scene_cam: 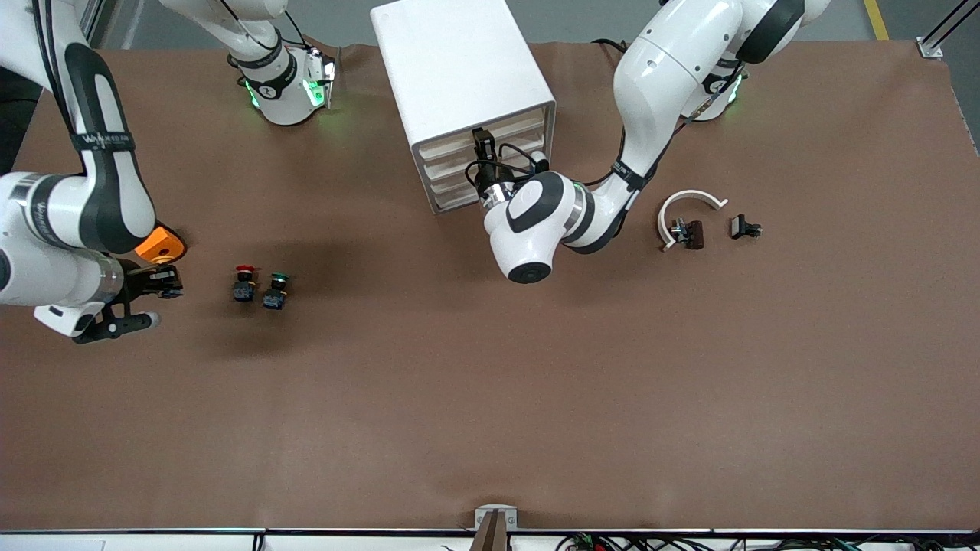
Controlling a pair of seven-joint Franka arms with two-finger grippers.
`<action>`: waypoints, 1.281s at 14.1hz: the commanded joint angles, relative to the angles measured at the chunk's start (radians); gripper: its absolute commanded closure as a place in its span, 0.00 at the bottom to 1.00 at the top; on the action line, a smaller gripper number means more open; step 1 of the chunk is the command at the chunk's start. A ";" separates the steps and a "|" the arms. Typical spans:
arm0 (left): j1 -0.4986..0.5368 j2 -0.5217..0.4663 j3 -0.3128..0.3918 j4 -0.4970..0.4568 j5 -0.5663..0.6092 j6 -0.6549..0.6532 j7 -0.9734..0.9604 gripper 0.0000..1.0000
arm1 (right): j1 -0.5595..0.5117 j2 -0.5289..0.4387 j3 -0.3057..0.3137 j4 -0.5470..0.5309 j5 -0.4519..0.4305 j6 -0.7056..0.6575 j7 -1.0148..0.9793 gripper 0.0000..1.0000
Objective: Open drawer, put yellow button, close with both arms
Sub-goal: 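Pull the drawer open with the left gripper while the right gripper grasps the yellow button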
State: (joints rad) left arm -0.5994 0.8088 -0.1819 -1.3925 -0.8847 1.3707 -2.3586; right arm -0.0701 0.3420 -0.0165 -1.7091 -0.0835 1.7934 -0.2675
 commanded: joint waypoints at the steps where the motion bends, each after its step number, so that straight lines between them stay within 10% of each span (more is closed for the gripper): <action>1: -0.002 0.003 0.005 0.004 -0.007 -0.002 -0.019 0.73 | 0.071 0.015 -0.002 0.115 -0.012 -0.098 0.131 0.94; 18: 0.087 -0.002 0.074 0.040 0.009 0.004 -0.051 0.75 | 0.413 -0.012 0.004 0.238 0.064 -0.207 0.851 0.98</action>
State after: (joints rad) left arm -0.5110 0.8076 -0.1478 -1.3638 -0.8868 1.3649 -2.4124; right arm 0.2854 0.3381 -0.0051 -1.4842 -0.0312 1.6094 0.4799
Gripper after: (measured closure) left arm 0.749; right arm 0.665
